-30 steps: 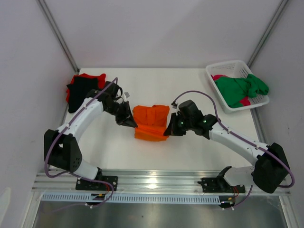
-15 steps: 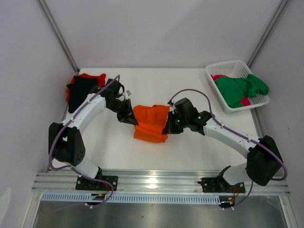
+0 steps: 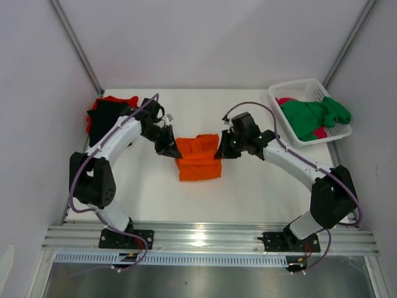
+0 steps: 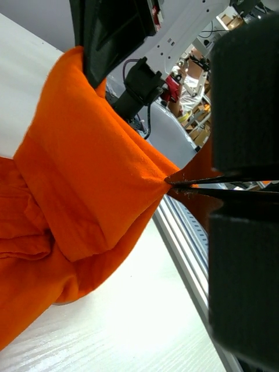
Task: Fold and stack the t-shirts
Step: Fold the long partially folded tshirt into a neat square
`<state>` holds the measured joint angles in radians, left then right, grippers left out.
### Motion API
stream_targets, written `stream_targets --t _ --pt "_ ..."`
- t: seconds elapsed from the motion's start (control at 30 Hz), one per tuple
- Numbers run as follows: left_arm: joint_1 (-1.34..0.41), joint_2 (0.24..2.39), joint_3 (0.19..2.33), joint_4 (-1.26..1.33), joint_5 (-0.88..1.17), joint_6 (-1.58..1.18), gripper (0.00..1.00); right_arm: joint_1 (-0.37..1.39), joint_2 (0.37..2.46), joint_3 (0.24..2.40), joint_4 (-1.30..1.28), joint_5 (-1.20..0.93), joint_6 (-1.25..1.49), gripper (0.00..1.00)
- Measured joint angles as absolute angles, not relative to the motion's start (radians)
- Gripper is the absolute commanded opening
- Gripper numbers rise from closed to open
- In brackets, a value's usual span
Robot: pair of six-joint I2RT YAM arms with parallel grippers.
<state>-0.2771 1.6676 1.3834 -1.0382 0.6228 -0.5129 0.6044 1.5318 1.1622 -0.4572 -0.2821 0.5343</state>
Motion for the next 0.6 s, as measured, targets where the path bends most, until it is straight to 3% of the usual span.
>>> stream_targets --t 0.6 --pt "-0.270 1.742 1.456 -1.058 0.625 -0.504 0.01 0.541 1.660 1.287 -0.482 -0.318 0.441 0.00"
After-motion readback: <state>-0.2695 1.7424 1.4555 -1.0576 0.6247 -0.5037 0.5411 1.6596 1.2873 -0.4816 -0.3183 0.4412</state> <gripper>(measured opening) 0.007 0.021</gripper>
